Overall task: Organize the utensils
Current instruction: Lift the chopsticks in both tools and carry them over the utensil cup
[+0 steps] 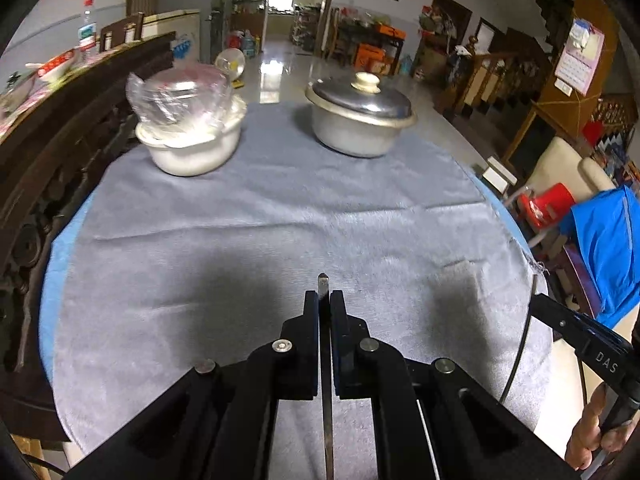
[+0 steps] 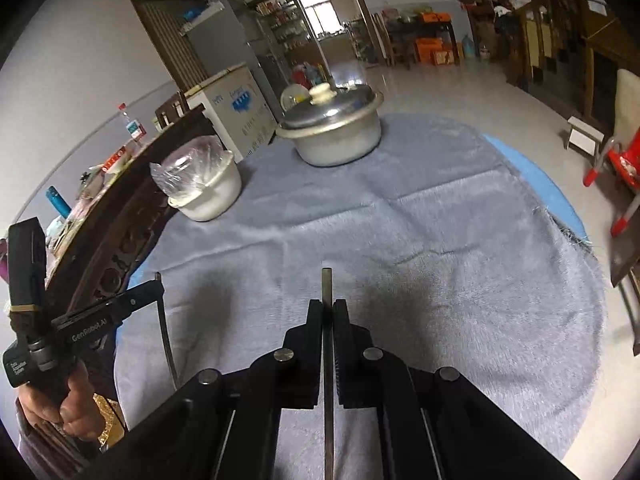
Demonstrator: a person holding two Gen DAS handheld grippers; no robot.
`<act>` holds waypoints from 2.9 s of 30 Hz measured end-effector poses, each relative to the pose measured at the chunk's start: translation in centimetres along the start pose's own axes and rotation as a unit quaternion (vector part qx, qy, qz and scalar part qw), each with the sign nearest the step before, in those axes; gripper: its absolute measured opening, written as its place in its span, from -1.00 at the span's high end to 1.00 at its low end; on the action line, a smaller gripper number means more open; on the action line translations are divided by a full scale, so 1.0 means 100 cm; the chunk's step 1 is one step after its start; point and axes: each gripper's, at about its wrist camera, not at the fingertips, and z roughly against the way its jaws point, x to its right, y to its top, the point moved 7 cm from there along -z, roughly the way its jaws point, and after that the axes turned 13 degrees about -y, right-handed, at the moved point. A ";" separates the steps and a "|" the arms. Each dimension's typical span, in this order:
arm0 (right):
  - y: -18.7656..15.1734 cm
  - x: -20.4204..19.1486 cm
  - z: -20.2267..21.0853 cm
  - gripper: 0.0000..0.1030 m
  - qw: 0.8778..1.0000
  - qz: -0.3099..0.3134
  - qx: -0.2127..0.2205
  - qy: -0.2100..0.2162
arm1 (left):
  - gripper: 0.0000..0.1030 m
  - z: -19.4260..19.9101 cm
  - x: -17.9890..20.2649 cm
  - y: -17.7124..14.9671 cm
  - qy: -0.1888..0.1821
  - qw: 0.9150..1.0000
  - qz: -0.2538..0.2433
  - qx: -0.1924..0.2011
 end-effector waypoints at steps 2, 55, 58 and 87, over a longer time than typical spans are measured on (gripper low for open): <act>-0.001 -0.001 0.007 0.89 1.000 0.001 0.006 0.002 | 0.90 0.010 -0.004 0.000 0.003 1.000 0.008 0.009; -0.055 0.015 0.167 0.89 0.989 -0.030 0.144 0.021 | 0.90 0.207 0.028 -0.083 0.076 0.973 0.020 0.215; -0.057 0.014 0.170 0.89 0.989 -0.030 0.146 0.022 | 0.90 0.212 0.030 -0.088 0.072 0.973 0.023 0.220; -0.058 0.014 0.214 0.89 0.982 -0.044 0.183 0.016 | 0.90 0.259 0.074 -0.101 0.014 0.965 -0.009 0.263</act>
